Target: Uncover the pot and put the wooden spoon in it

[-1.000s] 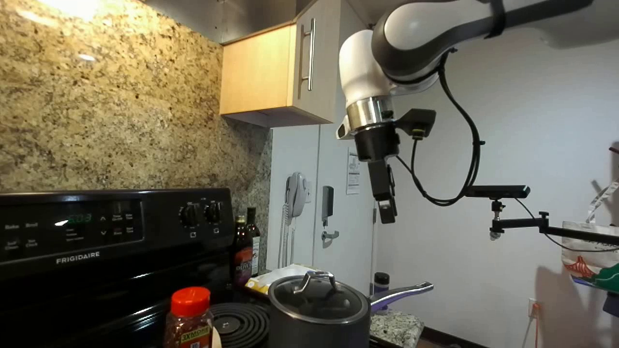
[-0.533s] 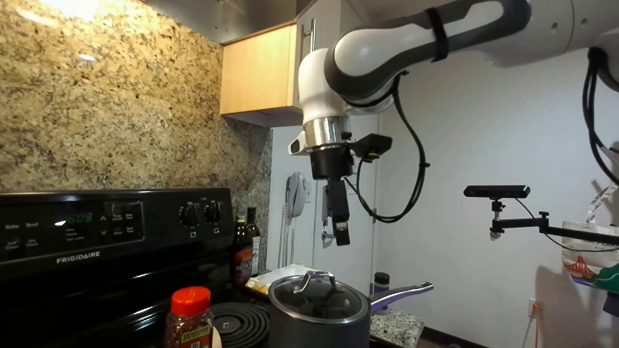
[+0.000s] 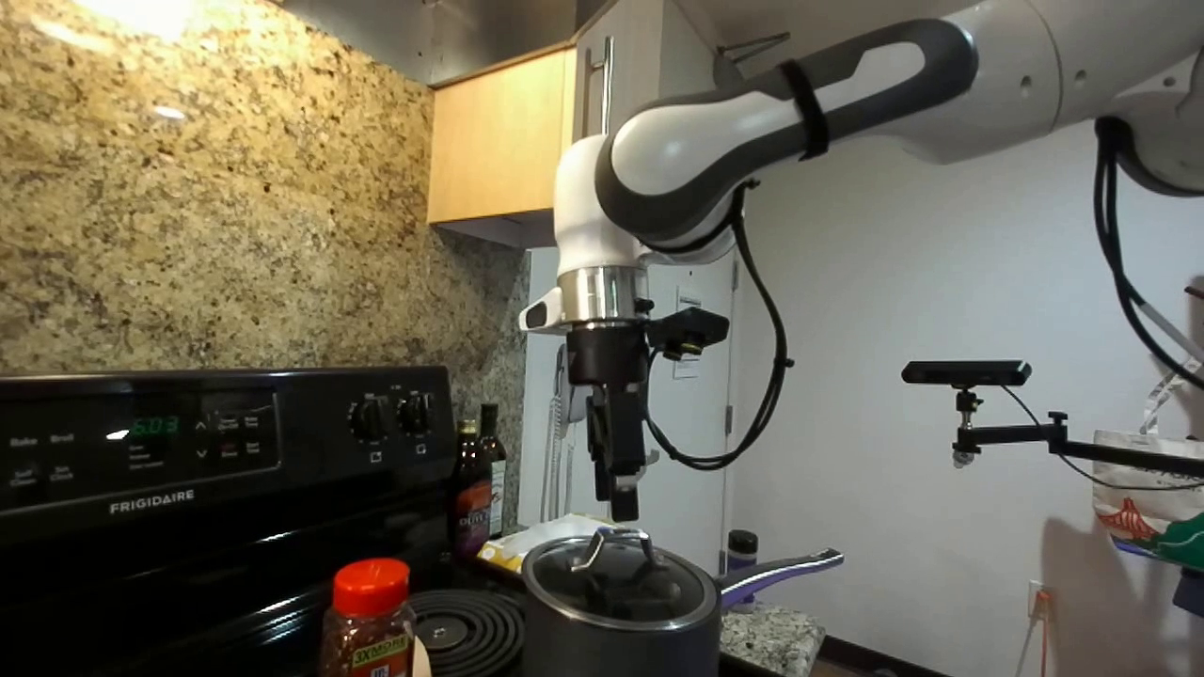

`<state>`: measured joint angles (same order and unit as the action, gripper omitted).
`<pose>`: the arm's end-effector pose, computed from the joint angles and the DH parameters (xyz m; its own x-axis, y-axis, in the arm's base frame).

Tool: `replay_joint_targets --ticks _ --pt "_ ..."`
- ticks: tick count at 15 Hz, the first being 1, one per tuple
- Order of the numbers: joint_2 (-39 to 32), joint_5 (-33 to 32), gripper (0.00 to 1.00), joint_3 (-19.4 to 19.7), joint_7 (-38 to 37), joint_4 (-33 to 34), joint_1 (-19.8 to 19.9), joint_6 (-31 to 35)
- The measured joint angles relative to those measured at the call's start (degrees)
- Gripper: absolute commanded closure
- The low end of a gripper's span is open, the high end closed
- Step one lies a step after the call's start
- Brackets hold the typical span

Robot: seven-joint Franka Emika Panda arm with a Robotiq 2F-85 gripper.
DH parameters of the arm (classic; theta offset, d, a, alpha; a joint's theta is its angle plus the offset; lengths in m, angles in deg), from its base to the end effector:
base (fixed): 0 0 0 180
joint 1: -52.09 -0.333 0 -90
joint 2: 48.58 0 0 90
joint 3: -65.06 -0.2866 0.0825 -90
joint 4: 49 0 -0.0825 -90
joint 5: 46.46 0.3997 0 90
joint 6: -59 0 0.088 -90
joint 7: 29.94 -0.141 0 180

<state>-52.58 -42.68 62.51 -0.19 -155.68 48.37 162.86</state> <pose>0.5718 0.0702 0.3990 0.8157 0.5741 -0.0714 0.5649 -0.8170 -0.1154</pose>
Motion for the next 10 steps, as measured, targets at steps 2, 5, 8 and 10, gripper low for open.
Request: replay_joint_targets --ticks 2,5,8,10 --pt "0.0 1.3 0.00 0.1 2.1 -2.3 0.2 4.6" --pt "0.0 2.9 0.00 0.4 3.8 -5.3 0.7 7.7" --pt "0.2 2.9 0.26 0.8 3.8 -6.9 0.9 8.2" --pt "0.4 2.9 0.40 0.9 3.8 -7.2 1.1 8.3"
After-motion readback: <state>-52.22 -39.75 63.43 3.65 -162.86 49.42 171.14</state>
